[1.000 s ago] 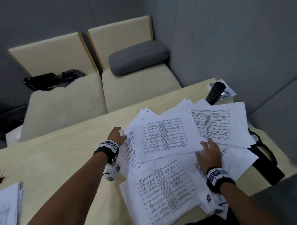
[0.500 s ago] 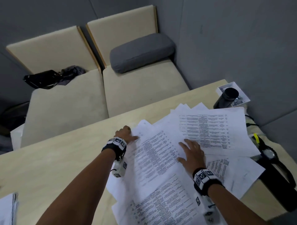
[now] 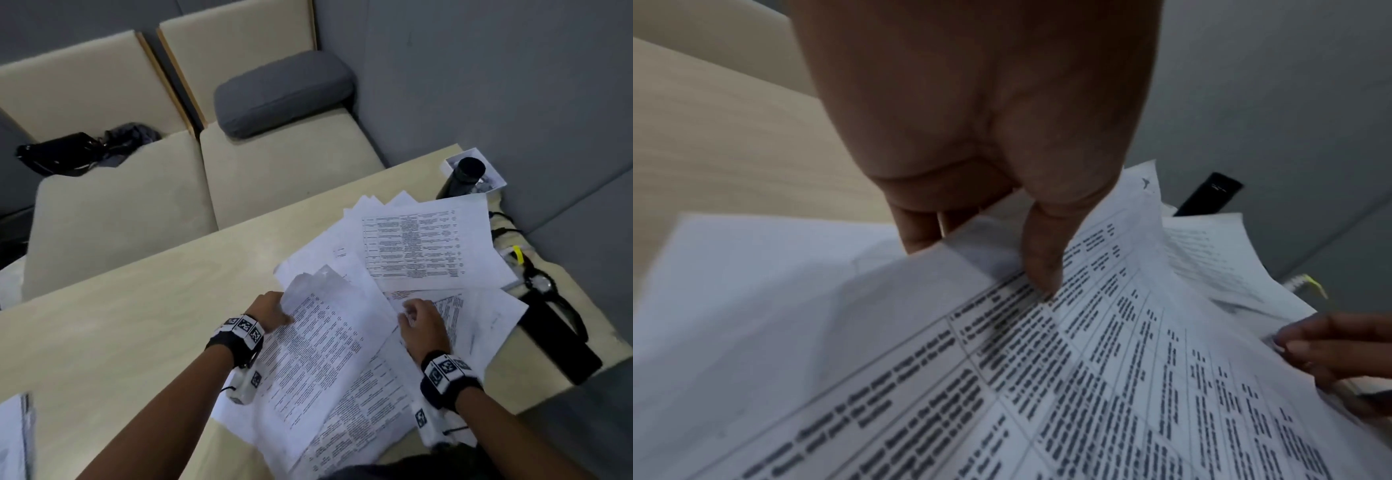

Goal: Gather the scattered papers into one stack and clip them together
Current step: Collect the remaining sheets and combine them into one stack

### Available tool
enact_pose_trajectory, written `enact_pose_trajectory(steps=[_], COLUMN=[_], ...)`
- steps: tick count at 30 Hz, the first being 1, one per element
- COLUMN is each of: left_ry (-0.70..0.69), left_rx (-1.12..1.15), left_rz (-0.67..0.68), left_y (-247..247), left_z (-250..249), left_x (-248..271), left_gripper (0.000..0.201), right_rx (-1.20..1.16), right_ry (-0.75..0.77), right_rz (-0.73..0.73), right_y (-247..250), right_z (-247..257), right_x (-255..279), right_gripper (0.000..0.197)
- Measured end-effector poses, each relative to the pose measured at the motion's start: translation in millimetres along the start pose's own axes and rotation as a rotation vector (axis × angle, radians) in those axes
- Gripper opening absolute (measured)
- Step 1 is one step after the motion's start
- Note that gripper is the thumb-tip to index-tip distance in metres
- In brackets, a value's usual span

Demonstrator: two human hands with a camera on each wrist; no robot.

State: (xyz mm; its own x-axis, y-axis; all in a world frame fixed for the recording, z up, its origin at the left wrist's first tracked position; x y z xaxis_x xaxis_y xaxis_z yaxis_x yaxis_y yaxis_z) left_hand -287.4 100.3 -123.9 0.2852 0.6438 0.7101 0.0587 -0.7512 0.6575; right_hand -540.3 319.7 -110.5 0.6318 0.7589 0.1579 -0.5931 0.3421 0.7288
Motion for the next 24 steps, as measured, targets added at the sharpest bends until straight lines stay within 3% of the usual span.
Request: enact_pose_trajectory(steps=[2, 5, 8, 10, 13, 17, 20, 22, 24], left_ry=[-0.036, -0.079, -0.096, -0.090, -0.073, -0.078, -0.074, -0.064, -0.048], left_rx=[-0.028, -0.011, 0.023, 0.048, 0.080, 0.110, 0.179, 0.143, 0.019], left_rz=[0.034, 0.099, 0.189, 0.188, 0.129, -0.017, -0.197, -0.223, -0.200], left_y=[-12, -29, -48, -52, -43, -16, 16, 28, 28], left_z=[6, 10, 10, 11, 21, 47, 51, 48, 43], left_x=[12, 31, 48, 57, 62, 56, 54, 48, 39], left_gripper=[0.041, 0.038, 0.042, 0.043, 0.042, 0.053, 0.067, 0.073, 0.063], right_rx=[0.090, 0.027, -0.187, -0.213, -0.201, -0.249, -0.187, -0.106, -0.021], right_ry=[-0.094, -0.058, -0.081, -0.019, 0.132, 0.191, 0.135, 0.031, -0.122], right_rz=[0.037, 0.179, 0.353, 0.397, 0.388, 0.360, 0.181, 0.112, 0.133], right_y=[2, -13, -28, -31, -30, -23, -12, -7, -6], right_z=[-7, 8, 28, 45, 70, 90, 82, 65, 43], right_x=[20, 43, 57, 59, 55, 42, 31, 25, 24], right_gripper=[0.015, 0.018, 0.042, 0.062, 0.075, 0.064, 0.043, 0.040, 0.046])
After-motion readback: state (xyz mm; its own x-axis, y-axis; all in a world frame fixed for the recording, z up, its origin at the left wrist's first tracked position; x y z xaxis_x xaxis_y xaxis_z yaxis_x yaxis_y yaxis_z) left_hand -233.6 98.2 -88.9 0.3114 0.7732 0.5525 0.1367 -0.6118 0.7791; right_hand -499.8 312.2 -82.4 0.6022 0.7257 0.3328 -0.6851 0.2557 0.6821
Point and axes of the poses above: each hand's wrist, its own x-axis away from the middle knuckle, its own y-axis out of the back of the hand, z = x × y, the point moved 5 cm from there along -x, towards the middle knuckle, and after that the axes turned 9 degrees about y, right-handed, at the moved point
